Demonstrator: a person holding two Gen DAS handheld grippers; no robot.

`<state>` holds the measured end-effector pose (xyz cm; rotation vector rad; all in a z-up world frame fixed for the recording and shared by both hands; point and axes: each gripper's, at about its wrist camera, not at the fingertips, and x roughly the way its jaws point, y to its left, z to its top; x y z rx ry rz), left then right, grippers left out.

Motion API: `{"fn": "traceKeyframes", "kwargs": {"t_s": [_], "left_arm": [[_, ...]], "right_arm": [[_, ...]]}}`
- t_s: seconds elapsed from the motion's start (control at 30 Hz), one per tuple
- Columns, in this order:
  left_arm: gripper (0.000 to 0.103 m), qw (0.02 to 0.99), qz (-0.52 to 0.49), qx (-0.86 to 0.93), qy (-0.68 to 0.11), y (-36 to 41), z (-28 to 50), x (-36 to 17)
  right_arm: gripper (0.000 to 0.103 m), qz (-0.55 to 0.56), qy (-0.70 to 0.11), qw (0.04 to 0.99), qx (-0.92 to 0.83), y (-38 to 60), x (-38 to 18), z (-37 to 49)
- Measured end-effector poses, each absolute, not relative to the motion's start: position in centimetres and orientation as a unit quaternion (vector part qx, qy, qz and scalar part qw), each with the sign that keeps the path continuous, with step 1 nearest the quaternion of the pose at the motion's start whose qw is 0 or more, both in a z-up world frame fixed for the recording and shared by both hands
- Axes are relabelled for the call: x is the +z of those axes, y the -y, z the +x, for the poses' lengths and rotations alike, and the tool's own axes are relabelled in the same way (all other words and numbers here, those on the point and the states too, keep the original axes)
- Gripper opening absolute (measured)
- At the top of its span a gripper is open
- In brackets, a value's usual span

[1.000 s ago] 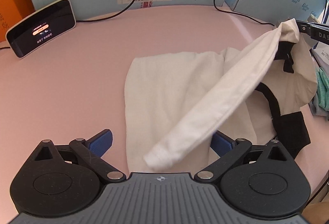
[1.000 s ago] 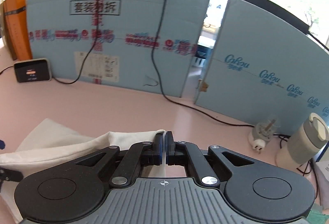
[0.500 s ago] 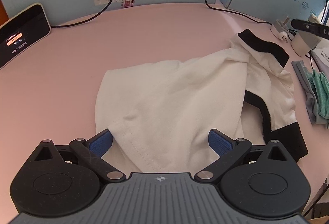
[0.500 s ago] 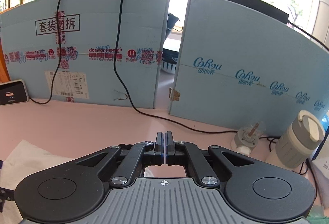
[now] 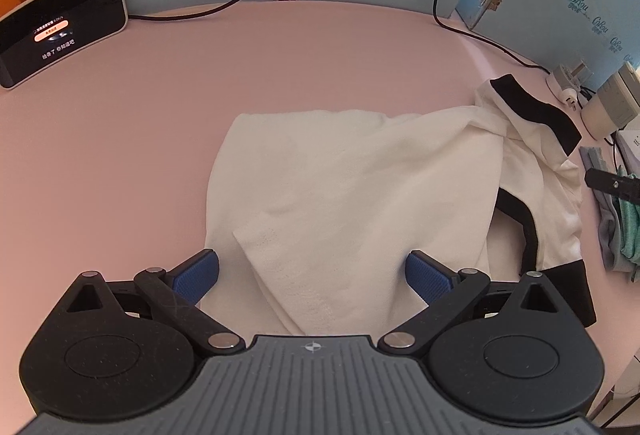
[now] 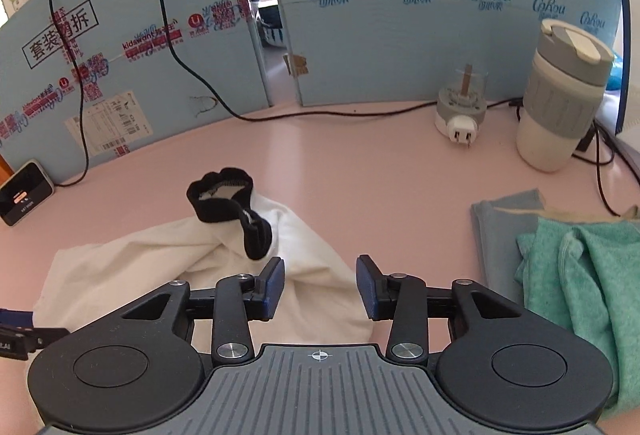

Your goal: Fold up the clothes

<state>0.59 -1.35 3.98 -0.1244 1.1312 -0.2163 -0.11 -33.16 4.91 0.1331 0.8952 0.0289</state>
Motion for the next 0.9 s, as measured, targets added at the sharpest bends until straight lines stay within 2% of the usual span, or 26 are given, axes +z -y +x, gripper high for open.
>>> {"fn": "traceKeyframes", "kwargs": {"t_s": [0.03,0.13,0.23,0.4,0.57,0.63,0.9], "left_arm": [[0.079,0.838,-0.065,-0.108,-0.53,1.4,0.5,4.1],[0.035,0.842,-0.076,-0.117,-0.521,1.5,0.4,4.3],[0.019,0.846,-0.087,-0.119,-0.513,1.4,0.4,4.7],[0.012,0.857,-0.086,-0.127,-0.492,0.7,0.9,6.1],[0.011,0.88,-0.053,-0.123,-0.455,0.1,2.9,8.4],[0.011,0.888,-0.033,-0.124,-0.441,0.3,4.0,9.3],[0.012,0.917,0.04,-0.148,-0.368,2.5,6.9,14.0]], "right_arm": [[0.051,0.067,-0.435,0.898,0.012,33.2,4.7,-0.5],[0.057,0.075,-0.443,0.893,0.008,33.0,4.3,-1.5],[0.059,0.079,-0.452,0.888,0.007,32.8,3.9,-2.4],[0.059,0.08,-0.474,0.876,0.027,32.8,3.7,-4.3],[0.059,0.094,-0.519,0.846,0.085,33.1,3.1,-6.8],[0.073,0.097,-0.531,0.837,0.088,33.1,2.8,-7.5],[0.075,0.123,-0.538,0.833,0.042,33.6,1.0,-8.2]]}}
